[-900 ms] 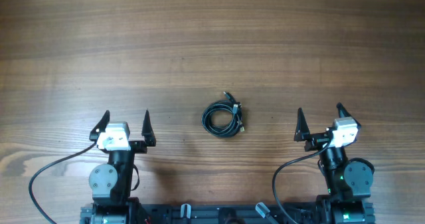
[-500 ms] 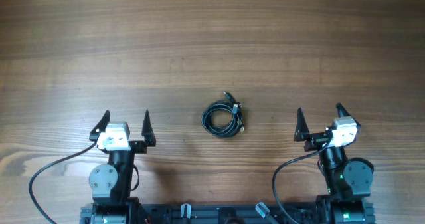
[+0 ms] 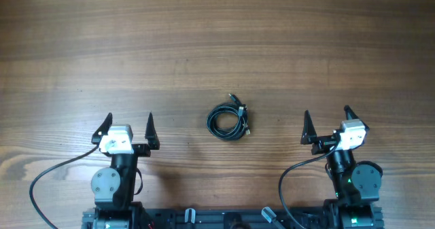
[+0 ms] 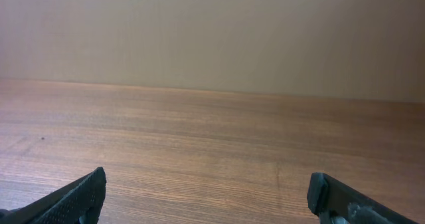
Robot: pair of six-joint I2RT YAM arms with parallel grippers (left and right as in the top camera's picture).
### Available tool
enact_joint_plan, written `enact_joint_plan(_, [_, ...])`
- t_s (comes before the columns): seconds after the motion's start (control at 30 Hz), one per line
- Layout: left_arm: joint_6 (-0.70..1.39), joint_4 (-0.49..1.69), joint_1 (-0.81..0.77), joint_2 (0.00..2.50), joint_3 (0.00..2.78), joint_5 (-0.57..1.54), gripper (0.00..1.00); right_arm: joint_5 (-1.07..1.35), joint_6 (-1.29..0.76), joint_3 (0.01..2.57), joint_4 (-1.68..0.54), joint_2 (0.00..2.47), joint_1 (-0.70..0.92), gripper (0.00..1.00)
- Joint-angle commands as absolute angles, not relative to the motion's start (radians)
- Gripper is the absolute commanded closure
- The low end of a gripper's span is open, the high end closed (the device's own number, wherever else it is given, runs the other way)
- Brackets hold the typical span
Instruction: Untangle cables
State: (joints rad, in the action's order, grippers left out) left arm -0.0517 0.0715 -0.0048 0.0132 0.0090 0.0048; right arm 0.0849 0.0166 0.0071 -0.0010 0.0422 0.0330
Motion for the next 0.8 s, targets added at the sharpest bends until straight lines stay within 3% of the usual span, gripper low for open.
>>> enact_joint_plan(0.0, [-0.072, 0.076, -0.009, 0.007, 0.006, 0.014, 0.0, 0.085, 0.019, 0.006, 0.002, 0.047, 0.029, 0.0])
enact_joint_plan(0.77, [-0.038, 0.073, -0.009, 0.007, 0.006, 0.056, 0.0, 0.085, 0.019, 0.006, 0.002, 0.047, 0.029, 0.0])
